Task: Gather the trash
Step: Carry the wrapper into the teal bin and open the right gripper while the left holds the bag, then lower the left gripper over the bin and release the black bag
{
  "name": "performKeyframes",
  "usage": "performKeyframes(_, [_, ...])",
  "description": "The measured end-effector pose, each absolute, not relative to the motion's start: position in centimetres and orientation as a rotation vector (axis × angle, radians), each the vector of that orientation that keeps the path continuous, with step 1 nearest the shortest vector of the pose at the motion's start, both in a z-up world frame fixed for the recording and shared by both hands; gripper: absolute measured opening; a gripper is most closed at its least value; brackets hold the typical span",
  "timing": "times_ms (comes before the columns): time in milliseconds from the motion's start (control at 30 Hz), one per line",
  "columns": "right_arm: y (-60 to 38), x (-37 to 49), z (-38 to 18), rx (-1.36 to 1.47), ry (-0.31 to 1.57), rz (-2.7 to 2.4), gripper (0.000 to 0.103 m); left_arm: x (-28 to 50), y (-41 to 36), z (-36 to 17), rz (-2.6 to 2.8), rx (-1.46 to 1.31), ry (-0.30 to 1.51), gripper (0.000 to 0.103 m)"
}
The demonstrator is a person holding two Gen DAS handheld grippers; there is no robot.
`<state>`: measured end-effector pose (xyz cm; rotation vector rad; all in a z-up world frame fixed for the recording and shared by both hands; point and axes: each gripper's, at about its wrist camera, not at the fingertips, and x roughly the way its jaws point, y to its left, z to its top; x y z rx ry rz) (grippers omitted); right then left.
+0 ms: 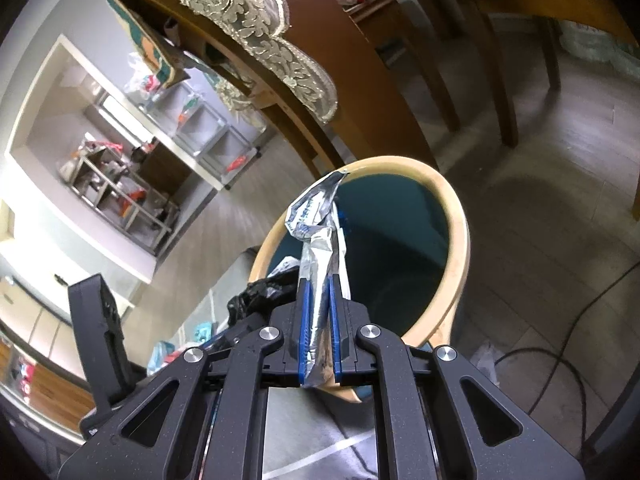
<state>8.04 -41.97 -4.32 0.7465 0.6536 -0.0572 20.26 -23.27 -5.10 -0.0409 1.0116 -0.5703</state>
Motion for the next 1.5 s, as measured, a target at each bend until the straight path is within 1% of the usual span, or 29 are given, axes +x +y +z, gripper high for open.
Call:
performKeyframes(100, [-42.0,8.1,-4.4,0.752,0.654,-0.058,0.011,20.2,-22.6,-4.8,-0.571,-0.054,1.009,0.034])
performKeyframes(233, [-42.2,8.2,-4.4,0.766,0.651,-0.067,0.011,19.6,-21.8,-3.8,-0.572,-0.054,0.985,0.040])
performKeyframes(433, [-42.5,8.1,-4.7,0.796,0.642,-0.077,0.014,18.6,-19.8,-2.0,-0.573,-0.065,0.952,0.041])
performKeyframes(467, [-42.4,8.1,-4.7,0.802,0.638,-0.069,0.016,18.4,-19.4,-1.7,-0.574,-0.067,0.946,0.041])
performKeyframes(500, [-42.3,8.2,-4.7,0.804,0.638,-0.067,0.021,18.2,-19.0,-1.3,-0.575,-0.068,0.937,0.041])
performKeyframes(567, [-42.0,8.4,-4.7,0.811,0.638,-0.046,0.026,17.7,-18.3,-0.7,-0.572,-0.067,0.923,0.041])
performKeyframes(900, [-39.1,9.1,-3.7,0.719,0.660,0.063,0.031,15.6,-13.6,1.5,-0.519,-0.071,0.864,0.049])
performKeyframes(933, [-38.9,9.1,-3.6,0.711,0.662,0.066,0.032,15.4,-13.0,1.5,-0.512,-0.072,0.861,0.052])
performKeyframes(1033, [-38.2,9.2,-3.5,0.679,0.672,0.079,0.033,14.8,-11.2,1.4,-0.478,-0.080,0.858,0.056])
performKeyframes(1133, [-37.3,9.3,-3.3,0.650,0.684,0.095,0.037,14.3,-9.3,1.0,-0.440,-0.094,0.862,0.059])
performKeyframes(1200, [-36.5,9.3,-3.2,0.622,0.692,0.107,0.042,14.1,-8.2,0.7,-0.417,-0.104,0.866,0.060])
performKeyframes(1300, [-35.1,9.4,-2.9,0.561,0.704,0.129,0.051,13.6,-6.3,0.1,-0.378,-0.125,0.871,0.064])
performKeyframes(1433, [-33.2,9.5,-2.9,0.482,0.722,0.167,0.056,12.8,-4.4,-0.7,-0.333,-0.140,0.876,0.069])
performKeyframes(1500, [-32.6,9.5,-3.0,0.461,0.730,0.179,0.059,12.5,-3.7,-1.2,-0.315,-0.133,0.879,0.070])
